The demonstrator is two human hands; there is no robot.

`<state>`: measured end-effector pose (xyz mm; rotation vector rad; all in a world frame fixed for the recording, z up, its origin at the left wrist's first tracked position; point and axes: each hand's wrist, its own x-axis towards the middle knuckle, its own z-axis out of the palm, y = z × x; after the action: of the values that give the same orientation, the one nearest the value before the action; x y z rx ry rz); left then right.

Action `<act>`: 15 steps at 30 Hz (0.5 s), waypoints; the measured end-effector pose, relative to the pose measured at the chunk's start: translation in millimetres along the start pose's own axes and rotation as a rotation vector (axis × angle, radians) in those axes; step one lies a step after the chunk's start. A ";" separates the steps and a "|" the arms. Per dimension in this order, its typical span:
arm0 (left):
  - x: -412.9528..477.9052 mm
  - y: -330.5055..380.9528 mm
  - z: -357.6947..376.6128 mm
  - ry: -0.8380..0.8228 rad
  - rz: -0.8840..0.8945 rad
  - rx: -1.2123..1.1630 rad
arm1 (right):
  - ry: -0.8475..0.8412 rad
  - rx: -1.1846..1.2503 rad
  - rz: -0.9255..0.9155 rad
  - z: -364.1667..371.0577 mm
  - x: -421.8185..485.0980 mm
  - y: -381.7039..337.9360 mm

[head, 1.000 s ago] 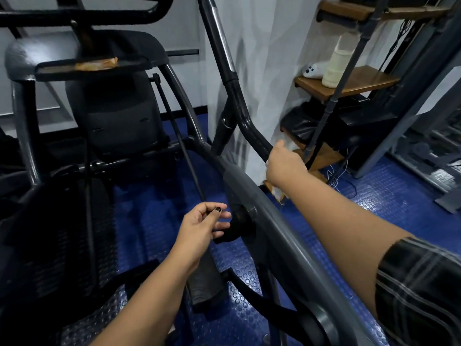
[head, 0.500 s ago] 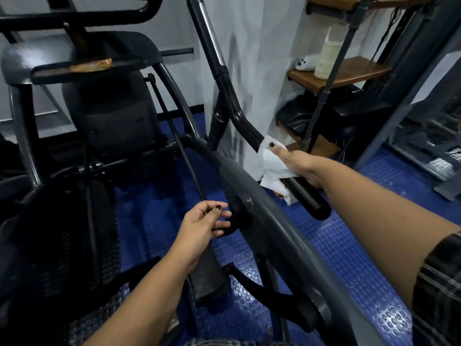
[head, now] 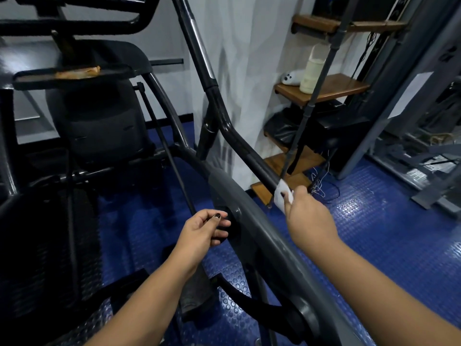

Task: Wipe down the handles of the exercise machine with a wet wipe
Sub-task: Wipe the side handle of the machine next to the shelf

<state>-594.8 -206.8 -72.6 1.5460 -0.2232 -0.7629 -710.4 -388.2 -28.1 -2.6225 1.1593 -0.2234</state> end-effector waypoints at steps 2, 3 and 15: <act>2.3 -1.5 -3.1 0.001 -0.006 -0.006 | 0.161 -0.145 -0.103 12.0 -6.8 5.1; 3.2 -2.1 -4.9 -0.001 -0.009 -0.014 | 0.222 -0.242 -0.136 17.7 -8.0 7.0; 11.0 -2.7 -24.7 0.002 -0.007 -0.052 | 0.059 -0.438 -0.109 8.8 39.7 -54.8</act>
<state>-572.8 -192.6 -80.2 1.4996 -0.1952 -0.7665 -643.2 -380.8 -18.7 -3.0823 1.1982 -0.0722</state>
